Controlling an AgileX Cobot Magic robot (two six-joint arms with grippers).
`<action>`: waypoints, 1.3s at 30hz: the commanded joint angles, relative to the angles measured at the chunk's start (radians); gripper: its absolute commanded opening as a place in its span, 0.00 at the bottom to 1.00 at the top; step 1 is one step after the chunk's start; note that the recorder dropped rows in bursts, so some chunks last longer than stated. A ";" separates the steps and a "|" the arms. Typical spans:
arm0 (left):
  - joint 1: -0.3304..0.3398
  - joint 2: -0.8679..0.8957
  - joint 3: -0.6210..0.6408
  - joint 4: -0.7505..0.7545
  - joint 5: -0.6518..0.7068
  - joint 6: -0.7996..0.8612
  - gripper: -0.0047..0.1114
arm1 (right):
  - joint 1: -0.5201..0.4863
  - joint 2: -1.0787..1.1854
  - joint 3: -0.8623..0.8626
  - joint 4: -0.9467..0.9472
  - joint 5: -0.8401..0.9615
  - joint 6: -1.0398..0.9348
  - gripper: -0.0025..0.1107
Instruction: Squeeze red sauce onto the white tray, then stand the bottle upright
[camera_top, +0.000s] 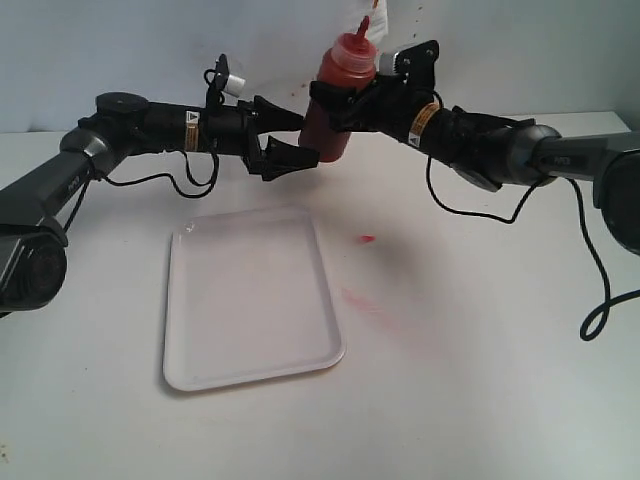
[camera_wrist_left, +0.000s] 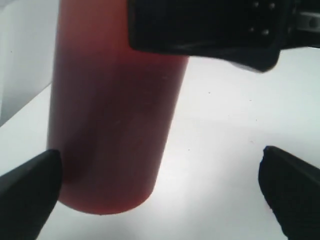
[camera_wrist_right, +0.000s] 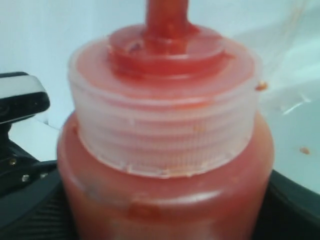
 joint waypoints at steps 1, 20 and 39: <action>-0.020 -0.007 -0.001 -0.010 0.017 0.007 0.94 | -0.033 -0.023 -0.008 -0.064 -0.128 0.098 0.03; -0.074 -0.007 -0.001 -0.010 0.200 0.029 0.94 | -0.042 -0.023 -0.008 -0.199 -0.366 0.210 0.03; -0.077 -0.007 -0.001 -0.010 0.199 0.036 0.04 | -0.042 -0.023 -0.008 -0.199 -0.348 0.205 0.19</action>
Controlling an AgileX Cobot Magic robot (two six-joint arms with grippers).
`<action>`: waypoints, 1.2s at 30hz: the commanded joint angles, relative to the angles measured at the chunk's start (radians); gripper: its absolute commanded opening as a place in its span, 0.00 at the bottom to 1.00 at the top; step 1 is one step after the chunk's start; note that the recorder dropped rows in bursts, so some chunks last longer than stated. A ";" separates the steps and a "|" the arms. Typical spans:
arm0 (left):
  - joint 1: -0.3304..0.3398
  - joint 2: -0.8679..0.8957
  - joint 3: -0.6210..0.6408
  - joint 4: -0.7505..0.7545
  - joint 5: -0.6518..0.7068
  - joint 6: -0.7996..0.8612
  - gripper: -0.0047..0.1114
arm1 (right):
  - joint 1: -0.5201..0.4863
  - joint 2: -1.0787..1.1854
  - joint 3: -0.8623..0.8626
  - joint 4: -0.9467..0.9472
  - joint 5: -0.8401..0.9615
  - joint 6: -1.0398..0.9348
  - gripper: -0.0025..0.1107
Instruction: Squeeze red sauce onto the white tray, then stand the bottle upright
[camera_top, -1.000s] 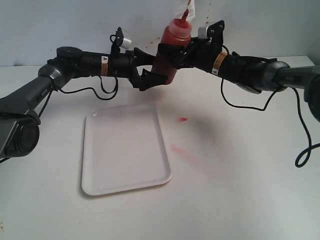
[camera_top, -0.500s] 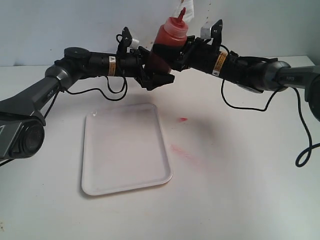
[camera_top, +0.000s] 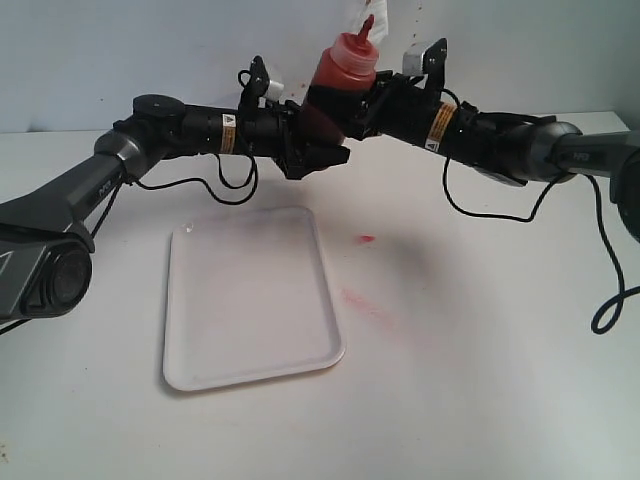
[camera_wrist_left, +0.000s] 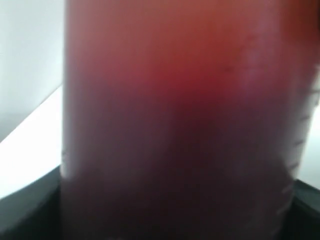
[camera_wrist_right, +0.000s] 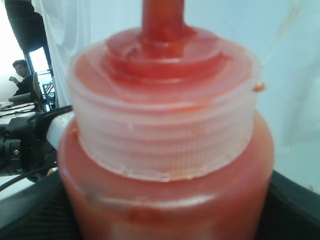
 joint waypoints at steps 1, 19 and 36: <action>0.005 -0.007 -0.001 -0.016 0.065 0.000 0.04 | 0.001 -0.023 -0.008 0.017 -0.089 0.006 0.23; 0.123 -0.016 -0.001 -0.105 -0.122 -0.020 0.04 | -0.035 -0.023 -0.008 -0.044 -0.111 0.066 0.73; 0.316 -0.191 -0.001 -0.016 -0.137 -0.158 0.04 | -0.195 -0.132 -0.008 -0.664 -0.111 0.379 0.63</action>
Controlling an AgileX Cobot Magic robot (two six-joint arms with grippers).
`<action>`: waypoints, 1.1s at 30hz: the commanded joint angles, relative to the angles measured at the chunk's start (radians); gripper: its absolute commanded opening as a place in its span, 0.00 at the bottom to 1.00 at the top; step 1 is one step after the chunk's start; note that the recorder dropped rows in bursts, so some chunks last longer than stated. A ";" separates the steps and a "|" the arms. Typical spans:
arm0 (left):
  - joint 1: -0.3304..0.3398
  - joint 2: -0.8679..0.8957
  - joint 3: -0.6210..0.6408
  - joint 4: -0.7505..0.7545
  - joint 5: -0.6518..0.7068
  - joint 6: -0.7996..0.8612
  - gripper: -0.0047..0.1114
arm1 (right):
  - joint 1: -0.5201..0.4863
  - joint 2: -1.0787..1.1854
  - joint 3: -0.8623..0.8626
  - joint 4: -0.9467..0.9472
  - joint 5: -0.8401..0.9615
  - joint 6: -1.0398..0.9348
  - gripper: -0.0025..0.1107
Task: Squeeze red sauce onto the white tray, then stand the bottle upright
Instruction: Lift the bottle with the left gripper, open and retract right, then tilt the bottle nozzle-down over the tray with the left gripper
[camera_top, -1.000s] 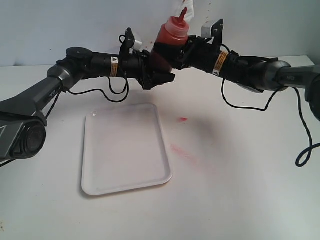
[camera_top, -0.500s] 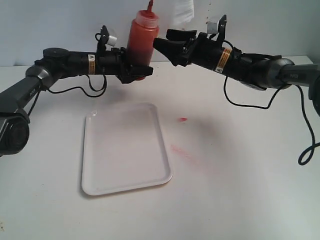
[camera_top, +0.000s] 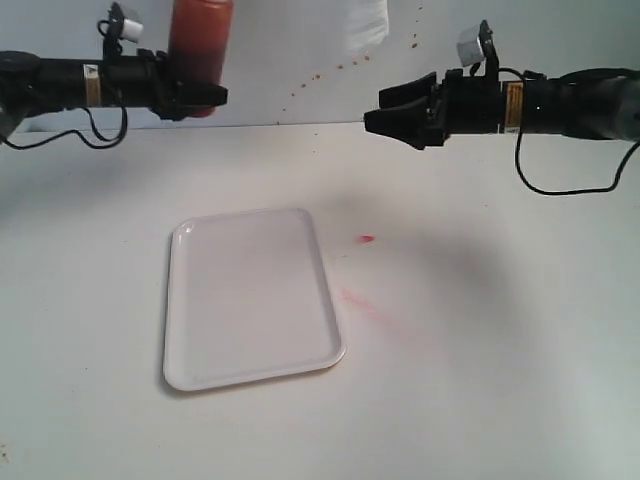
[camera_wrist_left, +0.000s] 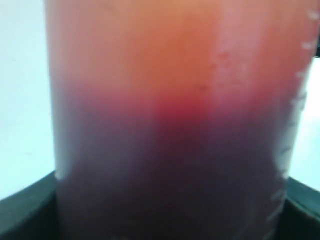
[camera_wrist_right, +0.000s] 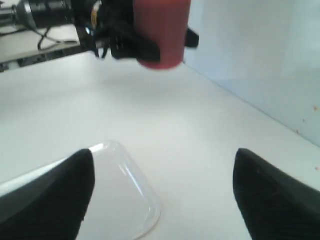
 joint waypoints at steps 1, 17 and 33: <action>0.033 -0.084 -0.011 -0.036 -0.011 -0.056 0.04 | -0.030 -0.026 -0.007 -0.135 -0.011 0.095 0.62; 0.076 -0.177 0.038 -0.036 -0.011 -0.079 0.04 | -0.042 -0.028 -0.007 -0.158 -0.011 0.139 0.14; 0.166 -0.177 0.110 -0.036 -0.011 0.162 0.04 | -0.039 -0.028 -0.007 -0.006 -0.011 0.211 0.02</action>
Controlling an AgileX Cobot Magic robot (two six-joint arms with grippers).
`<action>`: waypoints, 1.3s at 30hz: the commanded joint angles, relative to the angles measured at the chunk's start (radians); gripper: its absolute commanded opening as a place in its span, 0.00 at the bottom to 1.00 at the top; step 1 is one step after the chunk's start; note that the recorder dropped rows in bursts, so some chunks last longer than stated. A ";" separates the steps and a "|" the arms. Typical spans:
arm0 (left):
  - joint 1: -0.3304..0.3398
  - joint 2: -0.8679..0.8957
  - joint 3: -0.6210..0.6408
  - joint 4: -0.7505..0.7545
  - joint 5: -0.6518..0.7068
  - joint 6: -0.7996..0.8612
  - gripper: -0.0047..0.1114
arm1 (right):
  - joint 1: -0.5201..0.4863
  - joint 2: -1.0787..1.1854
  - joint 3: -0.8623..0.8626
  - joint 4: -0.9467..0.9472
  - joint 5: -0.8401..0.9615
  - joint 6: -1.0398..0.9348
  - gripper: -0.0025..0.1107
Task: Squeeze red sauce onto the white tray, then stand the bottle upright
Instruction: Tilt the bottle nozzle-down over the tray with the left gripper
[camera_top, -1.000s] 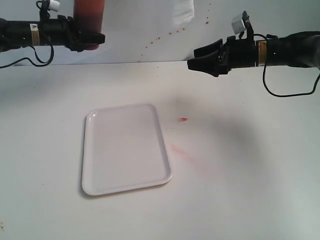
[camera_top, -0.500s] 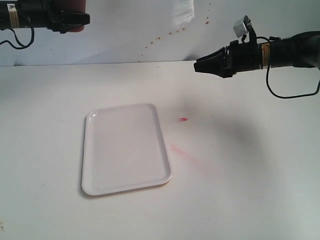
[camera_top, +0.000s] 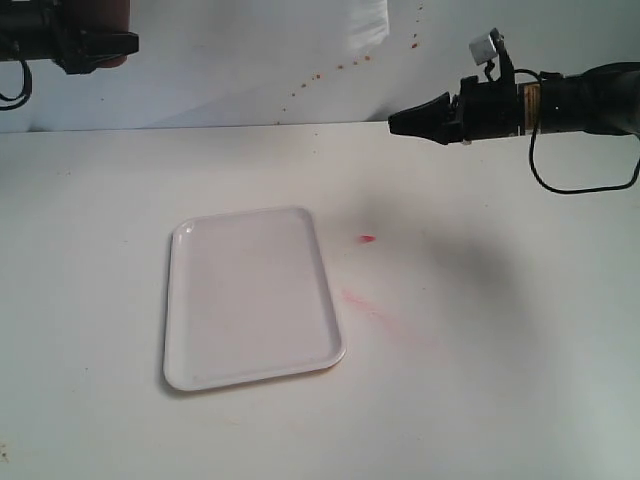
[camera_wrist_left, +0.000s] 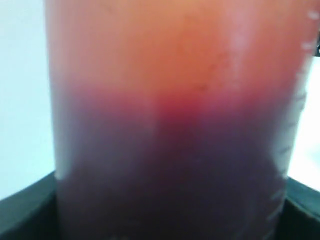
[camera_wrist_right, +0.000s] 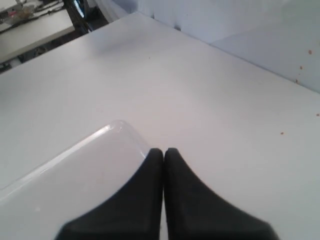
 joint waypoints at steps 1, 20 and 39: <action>0.003 -0.031 0.078 -0.036 0.008 0.077 0.04 | -0.003 -0.014 -0.007 0.124 -0.009 0.005 0.02; -0.174 -0.031 0.098 -0.036 0.258 -0.059 0.04 | -0.003 -0.014 -0.007 0.127 -0.009 -0.017 0.02; -0.450 -0.035 0.230 -0.626 0.674 0.473 0.04 | -0.003 -0.014 -0.007 0.127 -0.009 -0.017 0.02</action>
